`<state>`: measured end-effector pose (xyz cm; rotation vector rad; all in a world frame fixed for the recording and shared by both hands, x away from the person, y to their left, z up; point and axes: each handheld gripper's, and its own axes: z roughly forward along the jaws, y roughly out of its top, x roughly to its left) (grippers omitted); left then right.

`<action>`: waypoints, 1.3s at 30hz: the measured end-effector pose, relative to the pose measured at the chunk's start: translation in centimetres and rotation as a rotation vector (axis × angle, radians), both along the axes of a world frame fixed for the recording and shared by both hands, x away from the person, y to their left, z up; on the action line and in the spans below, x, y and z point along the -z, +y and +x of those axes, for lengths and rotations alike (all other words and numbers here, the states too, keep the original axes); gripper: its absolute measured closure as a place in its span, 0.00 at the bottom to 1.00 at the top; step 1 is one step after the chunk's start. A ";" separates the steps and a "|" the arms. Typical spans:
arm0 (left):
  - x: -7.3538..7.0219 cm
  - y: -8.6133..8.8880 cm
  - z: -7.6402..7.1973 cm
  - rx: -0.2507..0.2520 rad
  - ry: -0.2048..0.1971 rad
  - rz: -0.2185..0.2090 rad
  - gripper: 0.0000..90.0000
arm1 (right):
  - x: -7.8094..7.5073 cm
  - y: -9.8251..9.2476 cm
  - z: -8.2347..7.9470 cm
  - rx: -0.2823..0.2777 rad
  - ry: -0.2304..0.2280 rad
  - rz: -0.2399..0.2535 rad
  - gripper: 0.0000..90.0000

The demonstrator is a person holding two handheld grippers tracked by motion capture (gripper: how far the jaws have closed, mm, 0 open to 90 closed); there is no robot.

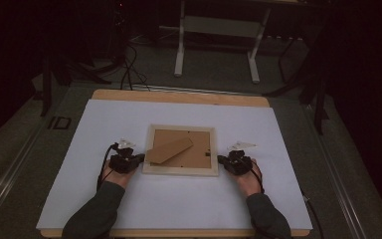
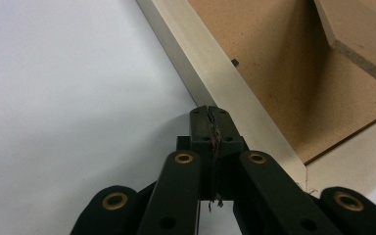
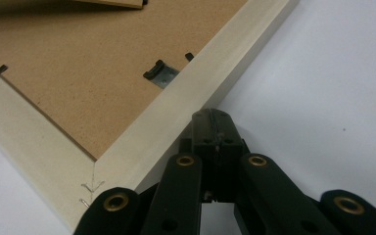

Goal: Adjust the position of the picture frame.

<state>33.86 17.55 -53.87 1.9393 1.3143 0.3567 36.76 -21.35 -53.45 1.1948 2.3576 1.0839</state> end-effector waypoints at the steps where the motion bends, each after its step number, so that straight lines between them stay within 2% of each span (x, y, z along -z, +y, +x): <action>1: 0.0 0.0 0.0 -0.002 0.001 -0.002 1.00 | 0.0 0.0 0.1 0.000 0.000 0.000 1.00; 8: 0.0 -0.3 0.0 0.002 0.001 -0.009 1.00 | 0.0 -0.2 0.9 0.017 0.010 0.012 1.00; 18: -0.2 -0.4 0.4 0.004 -0.010 0.005 1.00 | 0.1 -0.3 0.8 0.027 0.009 0.023 1.00; 22: -0.1 -0.3 0.6 0.003 -0.006 -0.006 1.00 | 0.0 -0.4 0.8 0.007 0.000 0.012 1.00; 25: -0.2 0.0 0.6 0.010 -0.004 -0.027 0.96 | -0.1 -0.5 0.6 0.000 -0.015 0.013 0.98; 34: -1.3 0.4 0.4 0.019 -0.034 -0.039 0.91 | -1.3 -1.0 -0.5 -0.023 -0.065 -0.006 0.93; 39: -1.8 0.6 0.5 0.023 -0.041 -0.053 0.90 | -1.3 -1.8 -0.8 -0.022 -0.069 -0.011 0.89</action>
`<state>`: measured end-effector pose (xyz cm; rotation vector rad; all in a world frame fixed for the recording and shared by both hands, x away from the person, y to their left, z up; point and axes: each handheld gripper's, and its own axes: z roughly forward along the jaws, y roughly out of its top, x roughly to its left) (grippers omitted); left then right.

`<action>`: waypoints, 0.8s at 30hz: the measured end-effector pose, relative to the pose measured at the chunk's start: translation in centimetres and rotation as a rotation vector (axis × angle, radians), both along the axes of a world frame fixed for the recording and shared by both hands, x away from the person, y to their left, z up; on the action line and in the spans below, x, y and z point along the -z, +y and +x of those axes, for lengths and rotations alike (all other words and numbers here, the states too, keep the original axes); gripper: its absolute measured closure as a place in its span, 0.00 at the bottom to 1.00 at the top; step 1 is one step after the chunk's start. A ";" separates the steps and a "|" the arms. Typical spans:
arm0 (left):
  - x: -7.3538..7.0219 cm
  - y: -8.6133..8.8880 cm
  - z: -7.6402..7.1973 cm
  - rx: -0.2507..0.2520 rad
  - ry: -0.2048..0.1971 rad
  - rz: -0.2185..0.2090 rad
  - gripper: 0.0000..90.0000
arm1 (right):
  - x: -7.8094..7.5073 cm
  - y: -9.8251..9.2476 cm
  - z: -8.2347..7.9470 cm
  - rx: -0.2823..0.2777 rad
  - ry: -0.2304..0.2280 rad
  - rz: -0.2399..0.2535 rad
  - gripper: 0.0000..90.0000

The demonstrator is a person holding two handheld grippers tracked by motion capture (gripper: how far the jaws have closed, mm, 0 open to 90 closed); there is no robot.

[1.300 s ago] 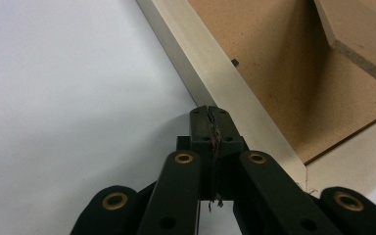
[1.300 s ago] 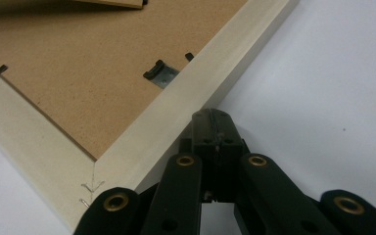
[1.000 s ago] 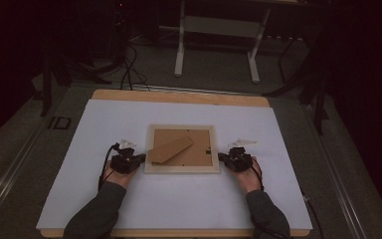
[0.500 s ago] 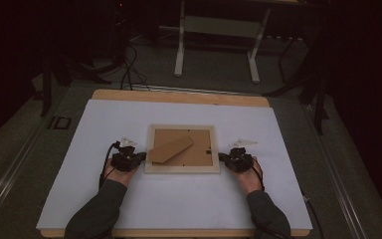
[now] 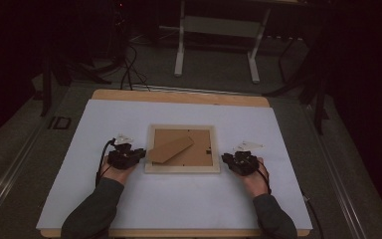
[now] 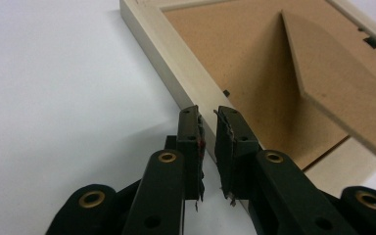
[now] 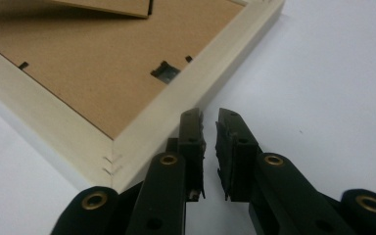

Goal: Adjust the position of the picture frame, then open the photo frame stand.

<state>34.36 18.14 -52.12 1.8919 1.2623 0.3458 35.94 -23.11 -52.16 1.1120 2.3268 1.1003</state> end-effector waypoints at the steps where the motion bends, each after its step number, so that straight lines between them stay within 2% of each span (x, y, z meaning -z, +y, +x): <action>1: -0.2 0.0 0.0 0.001 -0.002 -0.003 0.90 | 0.0 -0.2 -0.1 0.007 0.003 0.005 0.89; 8: -1.6 -0.1 -0.1 0.017 -0.024 -0.007 0.87 | 0.2 -1.3 -0.7 0.025 -0.005 0.015 0.87; 11: -2.4 -0.2 -0.1 0.023 -0.035 -0.024 0.85 | 0.3 -1.6 -0.8 0.034 -0.002 0.027 0.86; 17: -3.1 -0.4 0.0 0.026 -0.042 -0.049 0.79 | 0.1 -1.9 -0.9 0.043 -0.005 0.040 0.84; 21: -3.4 -0.6 0.1 0.018 -0.044 -0.044 0.76 | 0.0 -1.9 -1.1 0.047 -0.013 0.041 0.82; 22: -3.6 -0.5 0.1 0.016 -0.044 -0.060 0.75 | 0.0 -1.9 -1.1 0.047 -0.013 0.040 0.82; 24: -3.8 -0.5 0.1 0.018 -0.049 -0.064 0.73 | 0.0 -1.9 -1.2 0.047 -0.013 0.043 0.81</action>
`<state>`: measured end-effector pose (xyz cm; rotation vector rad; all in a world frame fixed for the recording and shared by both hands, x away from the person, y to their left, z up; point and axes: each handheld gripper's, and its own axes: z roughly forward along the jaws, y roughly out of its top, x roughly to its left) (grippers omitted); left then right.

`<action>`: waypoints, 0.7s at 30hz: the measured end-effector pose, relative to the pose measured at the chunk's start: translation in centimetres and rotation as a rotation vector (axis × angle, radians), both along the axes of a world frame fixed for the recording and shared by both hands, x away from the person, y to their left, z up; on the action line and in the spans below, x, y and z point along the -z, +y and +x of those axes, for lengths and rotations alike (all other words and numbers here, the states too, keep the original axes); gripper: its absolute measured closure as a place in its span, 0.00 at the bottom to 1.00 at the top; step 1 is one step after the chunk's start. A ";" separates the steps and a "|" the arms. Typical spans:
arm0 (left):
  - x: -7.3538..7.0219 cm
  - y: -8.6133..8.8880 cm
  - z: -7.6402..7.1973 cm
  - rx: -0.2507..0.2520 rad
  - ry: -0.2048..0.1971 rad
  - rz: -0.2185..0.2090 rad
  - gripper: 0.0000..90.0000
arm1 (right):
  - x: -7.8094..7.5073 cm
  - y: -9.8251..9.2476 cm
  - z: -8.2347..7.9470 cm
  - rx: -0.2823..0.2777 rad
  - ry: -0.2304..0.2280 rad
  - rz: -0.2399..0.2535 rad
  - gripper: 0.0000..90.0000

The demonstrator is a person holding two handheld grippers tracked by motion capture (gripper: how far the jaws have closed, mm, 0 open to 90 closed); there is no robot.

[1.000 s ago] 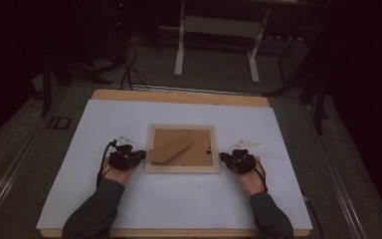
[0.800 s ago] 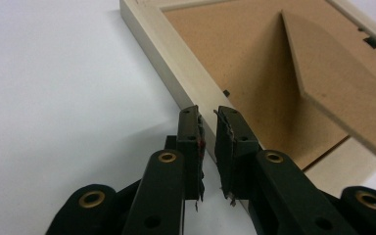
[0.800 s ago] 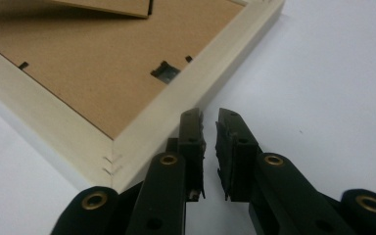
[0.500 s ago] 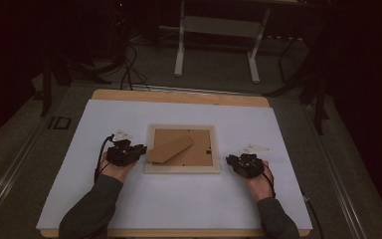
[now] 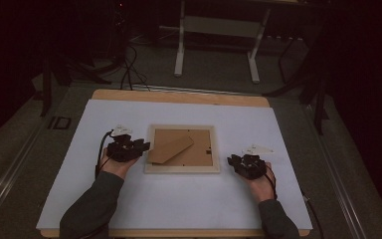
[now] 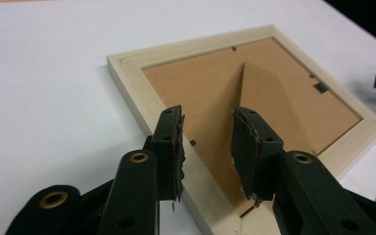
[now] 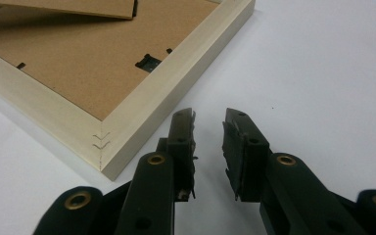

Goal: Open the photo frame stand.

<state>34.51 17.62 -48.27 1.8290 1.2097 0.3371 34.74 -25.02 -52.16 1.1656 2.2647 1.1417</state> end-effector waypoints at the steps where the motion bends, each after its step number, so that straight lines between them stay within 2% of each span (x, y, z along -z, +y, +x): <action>1: -0.1 0.0 0.0 0.000 -0.001 -0.001 0.72 | 0.0 0.0 0.0 0.001 0.000 0.001 0.81; 12: -1.5 -1.1 0.5 0.033 -0.023 -0.031 0.64 | 0.0 -0.1 -0.2 0.002 0.001 0.015 0.80; 13: -1.7 -1.3 0.6 0.047 -0.022 -0.048 0.64 | 0.0 -0.1 -0.2 0.002 0.001 0.016 0.80; 14: -1.7 -1.3 0.6 0.047 -0.022 -0.048 0.64 | 0.0 -0.1 -0.2 0.001 0.001 0.015 0.80; 17: -2.2 -1.7 1.1 0.082 -0.008 -0.075 0.63 | 0.0 -0.1 -0.2 0.001 0.003 0.017 0.80; 21: -2.3 -2.0 1.8 0.100 0.012 -0.090 0.58 | 0.1 -0.1 -0.2 0.001 0.004 0.020 0.80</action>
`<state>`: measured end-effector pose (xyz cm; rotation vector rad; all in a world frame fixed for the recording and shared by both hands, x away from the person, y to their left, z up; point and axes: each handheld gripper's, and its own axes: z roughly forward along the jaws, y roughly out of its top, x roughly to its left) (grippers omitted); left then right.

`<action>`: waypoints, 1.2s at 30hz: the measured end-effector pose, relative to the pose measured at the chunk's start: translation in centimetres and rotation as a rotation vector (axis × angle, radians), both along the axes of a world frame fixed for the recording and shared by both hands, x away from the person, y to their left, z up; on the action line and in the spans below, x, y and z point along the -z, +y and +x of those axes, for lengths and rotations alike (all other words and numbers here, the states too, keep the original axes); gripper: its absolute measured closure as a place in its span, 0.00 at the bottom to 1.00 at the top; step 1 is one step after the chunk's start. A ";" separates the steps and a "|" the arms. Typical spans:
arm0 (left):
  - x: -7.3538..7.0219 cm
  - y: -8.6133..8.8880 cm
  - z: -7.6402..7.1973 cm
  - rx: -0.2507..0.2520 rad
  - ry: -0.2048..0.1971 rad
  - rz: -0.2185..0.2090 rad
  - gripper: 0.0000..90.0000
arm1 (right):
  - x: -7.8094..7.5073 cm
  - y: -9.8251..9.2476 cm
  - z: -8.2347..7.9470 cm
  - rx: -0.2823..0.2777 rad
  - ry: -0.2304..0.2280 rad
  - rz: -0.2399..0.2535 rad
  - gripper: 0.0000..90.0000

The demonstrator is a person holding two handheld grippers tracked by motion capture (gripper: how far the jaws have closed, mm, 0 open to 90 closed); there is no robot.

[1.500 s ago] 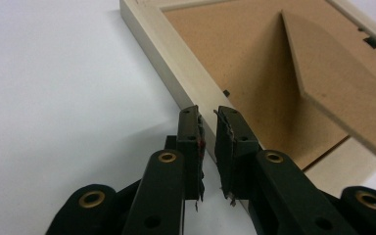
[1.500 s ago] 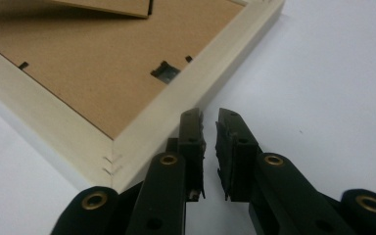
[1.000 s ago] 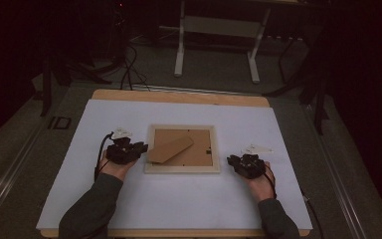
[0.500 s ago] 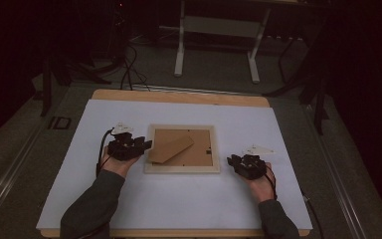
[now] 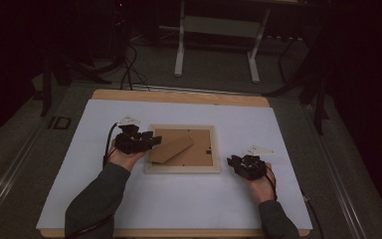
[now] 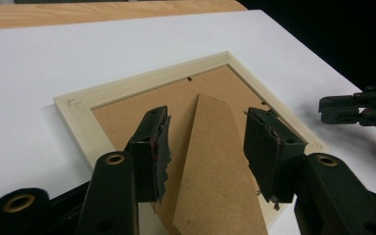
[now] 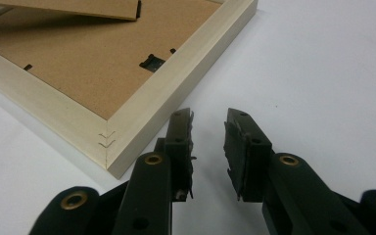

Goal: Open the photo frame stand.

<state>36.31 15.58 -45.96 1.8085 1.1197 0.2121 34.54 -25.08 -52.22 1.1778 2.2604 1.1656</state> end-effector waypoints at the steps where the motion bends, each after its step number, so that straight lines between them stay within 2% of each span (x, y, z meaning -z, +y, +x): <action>1: 0.0 -0.1 0.2 0.004 0.006 -0.002 0.58 | 0.0 0.0 0.0 -0.001 0.002 0.001 0.80; 9: 0.7 -0.3 1.2 0.023 0.062 0.005 0.50 | 0.1 0.0 0.0 -0.004 0.008 0.001 0.79; 10: 1.1 -0.5 1.5 0.037 0.084 0.010 0.49 | 0.1 0.0 0.0 -0.005 0.008 0.001 0.79; 19: 2.4 -1.1 2.3 0.055 0.146 0.025 0.36 | 0.2 0.0 0.0 -0.007 0.011 0.001 0.79; 22: 2.9 -1.5 2.6 0.065 0.180 0.035 0.34 | 0.2 0.0 0.0 -0.008 0.011 0.005 0.79; 25: 3.1 -1.7 2.7 0.074 0.192 0.045 0.32 | 0.2 0.0 0.0 -0.008 0.012 0.006 0.79; 28: 3.5 -2.5 2.6 0.097 0.206 0.091 0.29 | 0.2 0.0 0.0 -0.008 0.013 0.006 0.79; 33: 3.9 -2.8 2.6 0.107 0.219 0.104 0.29 | 0.2 0.0 0.0 -0.009 0.012 0.008 0.79; 36: 4.2 -2.6 2.5 0.116 0.234 0.084 0.30 | 0.2 -0.1 0.0 -0.008 0.013 0.010 0.79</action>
